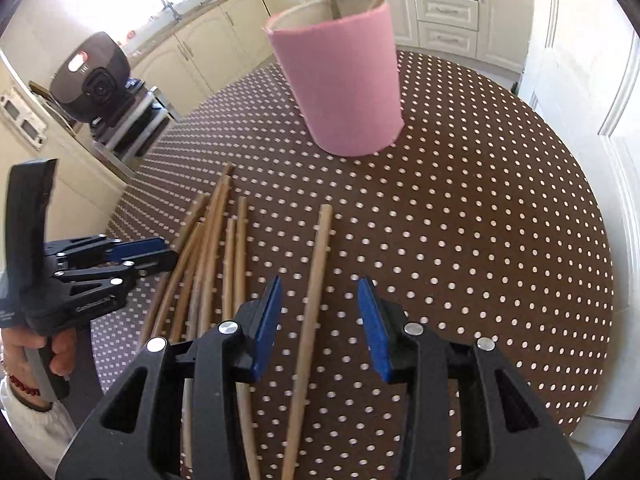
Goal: Organize utensils
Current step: 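Close the left gripper on another chopstick while the right gripper grasps one too, then lift the left chopstick toward the pink cup while the right tool carries its chopstick above it, then lower the right chopstick into the pink cup and open the right gripper, then lower the left chopstick into the pink cup and open the left gripper, then move the open left tool back toward the loose chopsticks while the right tool follows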
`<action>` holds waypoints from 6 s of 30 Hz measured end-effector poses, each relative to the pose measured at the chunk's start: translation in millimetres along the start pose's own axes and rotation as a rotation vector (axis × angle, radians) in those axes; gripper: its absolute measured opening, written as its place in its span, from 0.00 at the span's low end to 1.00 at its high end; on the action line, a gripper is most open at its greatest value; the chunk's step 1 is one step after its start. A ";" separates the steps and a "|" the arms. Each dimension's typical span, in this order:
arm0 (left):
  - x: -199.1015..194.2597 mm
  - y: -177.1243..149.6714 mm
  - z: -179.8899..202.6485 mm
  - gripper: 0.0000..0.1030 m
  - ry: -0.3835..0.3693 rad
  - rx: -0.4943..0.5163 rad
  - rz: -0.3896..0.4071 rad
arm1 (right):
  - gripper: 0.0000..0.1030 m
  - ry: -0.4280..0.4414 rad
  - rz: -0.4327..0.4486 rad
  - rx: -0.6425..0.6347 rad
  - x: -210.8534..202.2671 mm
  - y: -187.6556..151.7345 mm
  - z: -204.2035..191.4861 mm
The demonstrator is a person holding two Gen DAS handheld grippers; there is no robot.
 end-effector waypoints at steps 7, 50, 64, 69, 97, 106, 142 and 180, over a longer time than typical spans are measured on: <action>10.8 5.4 11.0 0.18 0.043 0.012 0.004 | 0.27 -0.021 -0.054 -0.040 18.3 5.0 -9.6; -166.9 42.3 33.7 0.06 -0.131 -0.041 0.475 | 0.05 0.058 0.390 -0.122 -156.2 60.2 -52.5; -168.2 50.7 25.9 0.06 -0.024 -0.051 0.505 | 0.05 -0.099 0.679 -0.140 -222.3 98.8 -58.8; -167.9 54.0 21.5 0.06 -0.021 -0.064 0.520 | 0.05 -0.157 0.793 -0.150 -238.1 117.7 -57.6; -197.3 95.6 40.1 0.06 0.033 -0.043 0.672 | 0.05 -0.123 0.735 -0.129 -147.1 133.5 -17.9; -217.5 115.3 62.4 0.06 -0.013 -0.049 0.737 | 0.11 -0.090 0.704 -0.106 -137.1 117.9 -16.0; -180.5 124.6 106.5 0.07 -0.018 0.033 0.811 | 0.24 -0.054 0.665 -0.055 -129.8 93.9 0.3; -169.8 29.6 48.5 0.64 0.081 0.019 0.645 | 0.28 -0.066 0.576 -0.100 -118.2 51.0 -41.5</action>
Point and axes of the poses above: each gripper's, at about its wrist camera, not at the fingertips, and x roughly the way its jaws point, z to its right, y to its top, the point moved 8 cm from there along x, roughly the way its jaws point, and after that the axes turned 4 degrees about -z, right-handed, at the moved point
